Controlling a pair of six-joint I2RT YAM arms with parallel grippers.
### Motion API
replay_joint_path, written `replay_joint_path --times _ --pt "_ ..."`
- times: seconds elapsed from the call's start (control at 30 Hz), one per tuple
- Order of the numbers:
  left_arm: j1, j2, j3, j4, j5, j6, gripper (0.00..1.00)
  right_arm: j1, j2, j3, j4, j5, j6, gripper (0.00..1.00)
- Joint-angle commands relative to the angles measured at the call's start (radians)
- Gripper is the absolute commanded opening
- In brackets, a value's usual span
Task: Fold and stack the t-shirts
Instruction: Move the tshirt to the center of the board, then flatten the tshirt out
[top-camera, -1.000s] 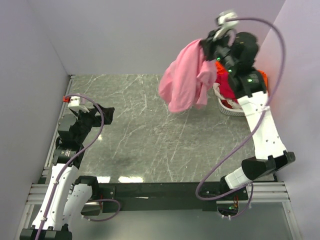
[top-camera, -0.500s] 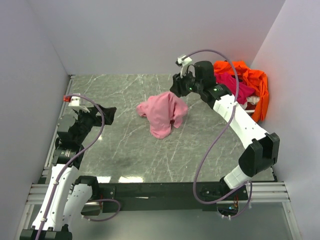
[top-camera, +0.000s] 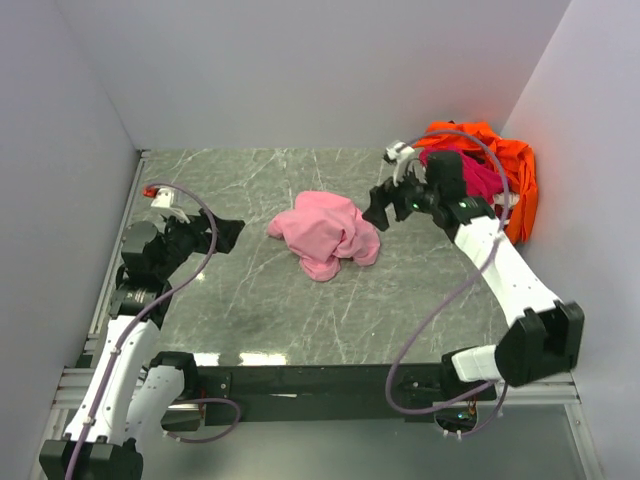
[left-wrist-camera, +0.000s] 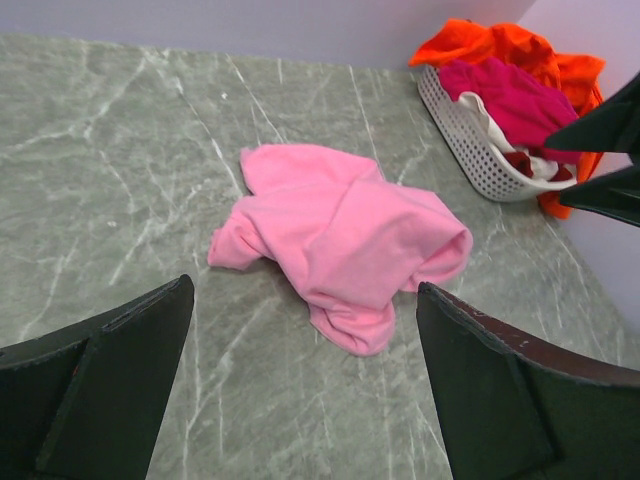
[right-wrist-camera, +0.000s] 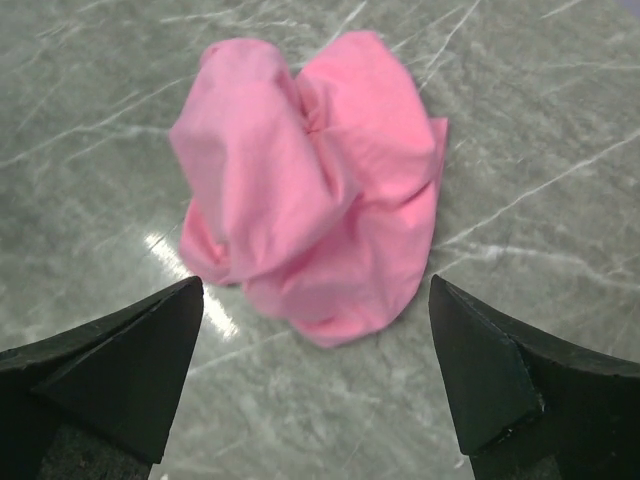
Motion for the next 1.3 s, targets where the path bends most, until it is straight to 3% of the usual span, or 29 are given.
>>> replay_joint_path --times 0.0,0.27,0.63,1.0,1.27 --pt "-0.002 0.022 0.005 0.049 0.080 0.003 0.99 -0.043 -0.138 -0.085 0.023 -0.124 -0.053 1.00" --pt "-0.066 0.117 0.030 0.009 0.106 0.015 0.99 -0.170 -0.284 -0.268 0.126 -0.252 0.011 1.00" --pt "-0.360 0.318 0.166 -0.123 -0.068 0.024 0.99 -0.243 -0.275 -0.280 0.122 -0.303 0.053 0.98" --pt "-0.586 0.658 0.381 -0.200 -0.361 0.024 0.84 -0.257 -0.247 -0.255 0.069 -0.319 0.051 0.97" --pt "-0.709 0.792 0.370 -0.132 -0.513 0.015 0.74 -0.256 -0.198 -0.234 0.026 -0.337 0.042 0.95"
